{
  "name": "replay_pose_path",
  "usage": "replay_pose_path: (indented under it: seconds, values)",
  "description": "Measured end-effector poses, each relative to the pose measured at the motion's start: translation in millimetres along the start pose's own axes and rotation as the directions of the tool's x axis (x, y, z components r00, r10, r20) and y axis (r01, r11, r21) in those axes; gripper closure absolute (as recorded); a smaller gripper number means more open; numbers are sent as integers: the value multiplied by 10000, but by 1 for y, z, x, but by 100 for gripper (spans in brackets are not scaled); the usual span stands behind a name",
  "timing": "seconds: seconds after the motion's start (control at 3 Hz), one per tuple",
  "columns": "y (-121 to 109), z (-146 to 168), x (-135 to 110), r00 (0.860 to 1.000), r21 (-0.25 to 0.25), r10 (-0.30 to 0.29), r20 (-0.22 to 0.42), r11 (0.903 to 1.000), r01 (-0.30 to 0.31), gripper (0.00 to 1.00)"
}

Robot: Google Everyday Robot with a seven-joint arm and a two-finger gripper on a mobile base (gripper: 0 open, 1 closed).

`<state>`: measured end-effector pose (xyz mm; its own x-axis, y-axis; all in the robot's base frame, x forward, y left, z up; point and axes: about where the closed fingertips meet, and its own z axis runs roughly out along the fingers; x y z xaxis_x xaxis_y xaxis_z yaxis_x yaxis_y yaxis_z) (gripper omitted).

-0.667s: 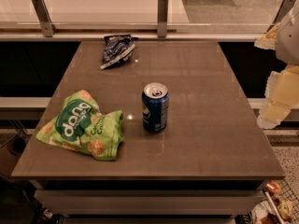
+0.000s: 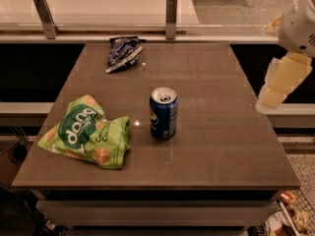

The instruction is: Pick blue chip bag

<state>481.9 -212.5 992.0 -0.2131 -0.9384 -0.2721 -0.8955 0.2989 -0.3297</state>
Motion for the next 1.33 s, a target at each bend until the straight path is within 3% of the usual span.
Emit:
replay_pose_path:
  seconds: [0.33, 0.67, 1.0, 1.33]
  values:
    - [-45, 18, -20, 9983, 481, 453, 354, 9977, -470, 0]
    - [-84, 44, -52, 9854, 733, 1265, 1138, 9881, -1353, 0]
    - [-108, 75, -85, 9586, 502, 1782, 2219, 9798, -1937, 0]
    - [-116, 111, -122, 9193, 77, 2193, 3268, 9721, -2346, 0]
